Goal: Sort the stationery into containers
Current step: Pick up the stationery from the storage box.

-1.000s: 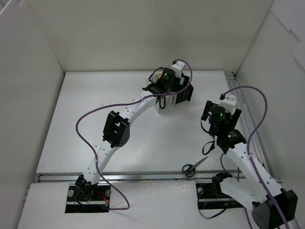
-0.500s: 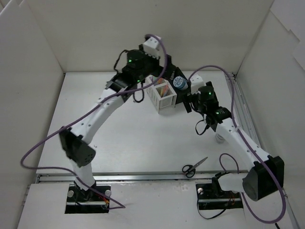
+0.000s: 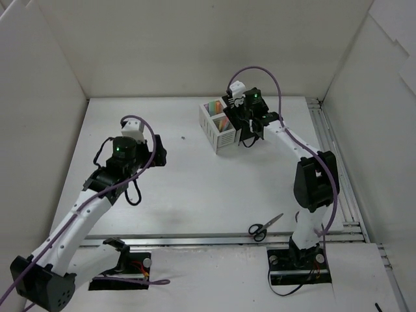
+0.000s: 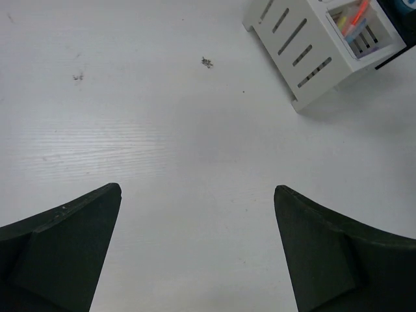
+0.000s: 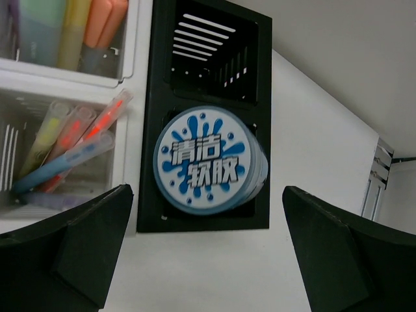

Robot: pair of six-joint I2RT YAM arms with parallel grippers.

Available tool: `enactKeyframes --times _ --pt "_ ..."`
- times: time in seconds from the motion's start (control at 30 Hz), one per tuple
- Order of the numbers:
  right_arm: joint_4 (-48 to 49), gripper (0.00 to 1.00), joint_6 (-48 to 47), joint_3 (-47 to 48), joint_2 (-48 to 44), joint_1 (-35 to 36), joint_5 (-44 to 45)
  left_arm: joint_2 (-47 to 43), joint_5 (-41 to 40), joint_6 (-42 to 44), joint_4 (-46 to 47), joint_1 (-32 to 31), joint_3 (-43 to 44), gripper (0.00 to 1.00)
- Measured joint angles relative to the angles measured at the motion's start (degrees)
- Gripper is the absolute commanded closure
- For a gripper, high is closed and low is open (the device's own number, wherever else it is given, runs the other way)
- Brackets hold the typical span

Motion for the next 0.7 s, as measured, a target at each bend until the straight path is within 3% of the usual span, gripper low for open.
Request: enactKeyframes --times 0.13,0.23,0.27,0.33,0.37,0.47,0.7 --pt "-0.6 0.09 0.4 5.2 5.2 -0.9 0.1 -6.7 -3.7 -1.4 -2.8 1.0 -2.3 0.01" --pt "-1.1 0.29 1.2 6.2 6.5 -1.3 0.3 -9.5 -5.9 -1.8 -3.7 1.6 -2.4 0.01" --pt "-1.1 0.4 1.7 6.3 6.7 -1.3 0.3 -9.8 -6.4 -1.9 -3.9 1.8 -2.4 0.01" --pt "-1.2 0.5 2.4 6.3 6.8 -1.2 0.9 -9.8 -7.1 -2.2 -4.2 2.1 -2.4 0.01" --pt "-1.2 0.61 2.8 6.4 6.8 -1.1 1.2 -9.6 -7.2 -2.3 -4.3 2.2 -2.4 0.01" --pt "-1.2 0.75 3.6 6.4 6.8 -1.1 1.5 -8.4 -7.2 -2.3 -4.5 2.3 -2.4 0.01" --pt "2.0 0.9 8.2 4.5 5.9 -1.6 0.3 -6.9 -7.0 -2.7 -4.5 2.3 -2.4 0.0"
